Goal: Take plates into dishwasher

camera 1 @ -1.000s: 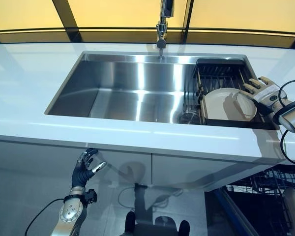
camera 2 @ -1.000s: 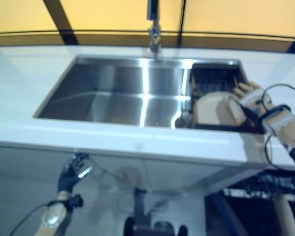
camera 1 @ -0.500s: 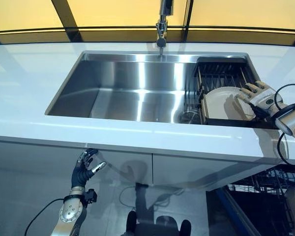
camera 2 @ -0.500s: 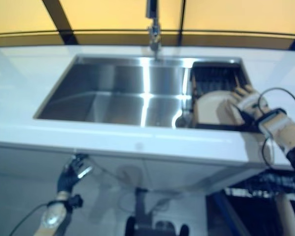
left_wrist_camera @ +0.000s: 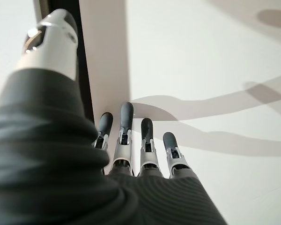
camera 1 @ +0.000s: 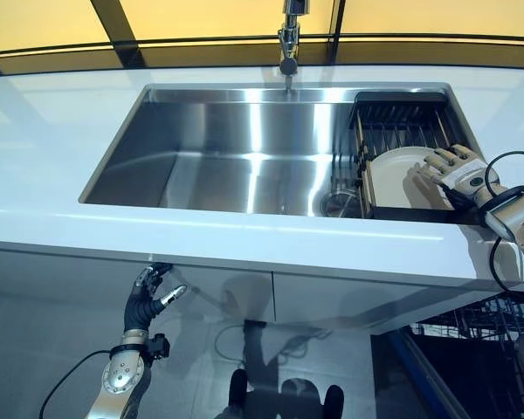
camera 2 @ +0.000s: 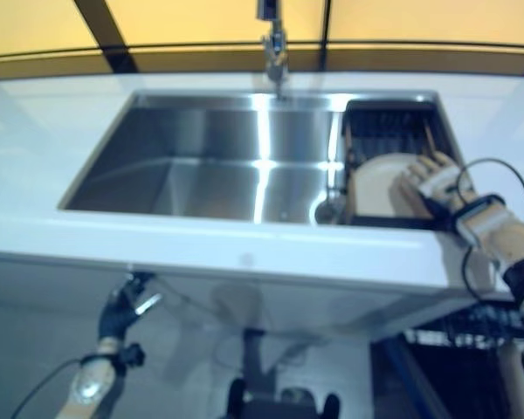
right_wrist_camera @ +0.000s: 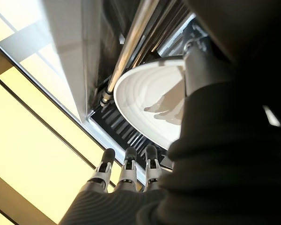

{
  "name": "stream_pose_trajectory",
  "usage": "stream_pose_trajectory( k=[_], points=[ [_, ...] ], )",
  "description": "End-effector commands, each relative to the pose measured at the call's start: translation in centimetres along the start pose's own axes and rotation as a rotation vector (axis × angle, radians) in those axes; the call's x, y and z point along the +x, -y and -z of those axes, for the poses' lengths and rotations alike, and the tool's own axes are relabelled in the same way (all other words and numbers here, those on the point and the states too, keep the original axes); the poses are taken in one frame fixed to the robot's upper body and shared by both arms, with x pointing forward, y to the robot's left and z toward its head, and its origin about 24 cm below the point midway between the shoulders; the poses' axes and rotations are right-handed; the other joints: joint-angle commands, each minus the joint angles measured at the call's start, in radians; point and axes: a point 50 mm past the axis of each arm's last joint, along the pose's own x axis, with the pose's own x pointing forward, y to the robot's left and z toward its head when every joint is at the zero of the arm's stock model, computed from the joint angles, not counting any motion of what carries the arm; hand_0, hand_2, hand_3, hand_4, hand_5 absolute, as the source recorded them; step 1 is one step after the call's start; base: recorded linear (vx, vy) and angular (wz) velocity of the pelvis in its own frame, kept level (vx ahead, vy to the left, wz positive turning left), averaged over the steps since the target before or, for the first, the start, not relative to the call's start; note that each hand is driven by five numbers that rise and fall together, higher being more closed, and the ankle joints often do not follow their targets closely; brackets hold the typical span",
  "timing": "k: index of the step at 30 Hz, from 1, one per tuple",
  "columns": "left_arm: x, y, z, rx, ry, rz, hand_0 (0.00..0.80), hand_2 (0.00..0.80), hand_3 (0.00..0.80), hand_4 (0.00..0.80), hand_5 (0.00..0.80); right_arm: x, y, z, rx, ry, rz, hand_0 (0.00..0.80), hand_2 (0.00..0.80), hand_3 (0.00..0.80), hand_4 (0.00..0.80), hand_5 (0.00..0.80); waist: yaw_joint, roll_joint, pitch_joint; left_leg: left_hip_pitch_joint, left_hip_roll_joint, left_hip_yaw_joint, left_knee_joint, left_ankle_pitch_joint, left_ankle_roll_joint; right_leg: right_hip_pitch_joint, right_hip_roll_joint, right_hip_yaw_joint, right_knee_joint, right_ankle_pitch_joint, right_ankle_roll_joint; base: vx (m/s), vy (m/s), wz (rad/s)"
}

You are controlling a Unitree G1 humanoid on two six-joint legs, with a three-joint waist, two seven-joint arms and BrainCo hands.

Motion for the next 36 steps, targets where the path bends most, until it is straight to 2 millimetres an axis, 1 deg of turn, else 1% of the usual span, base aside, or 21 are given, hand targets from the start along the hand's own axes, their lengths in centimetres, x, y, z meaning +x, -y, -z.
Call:
stream_pose_trajectory(
  k=[1,14,15,16,17,18,19,23,30,36],
  points=[
    [2.7,1.5,-5.1,-0.008,0.264,0.08,0.0,0.0,0.0,0.0,0.0,0.4,-0.3,-1.0,-0.015,0.035,-0.023,0.0,0.0,0.0,0.0,0.0,-0.008,-0.025,0.06,-0.004,0.021,-0.026,-0.005,0.006,0.0,-0.027,-0.073,-0.001,0.017,0.029,0.047,0.0,0.0,0.0],
    [3.0,1.7,-5.6,-0.003,0.282,0.094,0.0,0.0,0.0,0.0,0.0,0.5,-1.3,-2.1,0.015,0.018,-0.021,0.0,0.0,0.0,0.0,0.0,0.0,-0.019,0.074,-0.017,0.011,-0.027,-0.005,0.005,0.006,-0.042,-0.079,-0.003,0.017,0.037,0.052,0.0,0.0,0.0],
    [3.1,1.6,-5.7,-0.001,0.283,0.098,0.0,0.0,0.0,0.0,0.0,0.5,-1.4,-2.2,0.024,0.008,-0.025,0.06,0.06,0.06,0.06,0.06,0.003,-0.018,0.076,-0.019,0.009,-0.027,-0.005,0.005,0.007,-0.043,-0.08,-0.004,0.017,0.038,0.052,0.0,0.0,0.0],
    [3.1,1.6,-5.7,-0.001,0.283,0.1,0.0,0.0,0.0,0.0,0.0,0.5,-1.5,-2.2,0.028,0.003,-0.026,0.185,0.185,0.185,0.185,0.185,0.004,-0.017,0.077,-0.02,0.008,-0.028,-0.005,0.005,0.008,-0.045,-0.08,-0.004,0.018,0.038,0.052,0.0,0.0,0.0],
    [3.1,1.6,-5.7,0.0,0.283,0.1,0.0,0.0,0.0,0.0,0.0,0.5,-1.6,-2.3,0.028,0.002,-0.026,0.248,0.248,0.248,0.248,0.248,0.004,-0.017,0.077,-0.021,0.007,-0.029,-0.005,0.005,0.008,-0.045,-0.08,-0.005,0.018,0.038,0.052,0.0,0.0,0.0],
    [3.2,1.6,-5.8,0.002,0.286,0.105,0.0,0.0,0.0,0.0,0.0,0.5,-1.8,-2.2,0.033,-0.012,-0.03,0.552,0.552,0.552,0.552,0.552,0.008,-0.016,0.077,-0.022,0.006,-0.03,-0.005,0.004,0.009,-0.047,-0.081,-0.007,0.019,0.039,0.053,-0.011,-0.03,0.02],
    [3.2,1.5,-5.8,0.003,0.288,0.106,0.0,0.0,0.0,0.0,0.0,0.6,-1.8,-2.2,0.035,-0.019,-0.029,0.8,0.8,0.8,0.8,0.8,0.009,-0.016,0.078,-0.023,0.005,-0.031,-0.005,0.003,0.01,-0.048,-0.081,-0.008,0.018,0.039,0.053,-0.012,-0.039,0.02],
    [3.4,1.4,-6.1,0.005,0.294,0.108,0.0,0.0,0.0,0.0,0.0,0.4,-2.3,-1.9,0.048,-0.068,-0.037,0.8,0.8,0.8,0.8,0.8,0.011,-0.015,0.081,-0.023,0.005,-0.033,-0.005,0.005,0.011,-0.045,-0.08,-0.01,0.017,0.04,0.053,0.0,0.0,0.0],
    [3.4,1.4,-6.1,0.0,0.292,0.109,0.0,0.0,0.0,0.0,0.0,0.4,-2.0,-1.1,0.028,-0.128,0.007,0.8,0.8,0.8,0.8,0.8,0.01,-0.015,0.076,-0.019,0.002,-0.035,-0.005,0.002,0.011,-0.042,-0.078,-0.009,0.017,0.04,0.054,0.0,0.0,0.0],
    [3.3,1.6,-6.0,-0.001,0.286,0.107,0.0,0.0,0.0,0.0,0.0,0.2,-1.7,-0.7,0.059,-0.145,0.05,0.8,0.8,0.8,0.8,0.8,0.006,-0.019,0.064,-0.014,0.004,-0.034,-0.005,0.001,0.012,-0.037,-0.076,-0.005,0.014,0.04,0.054,0.0,0.0,0.0]
  ],
)
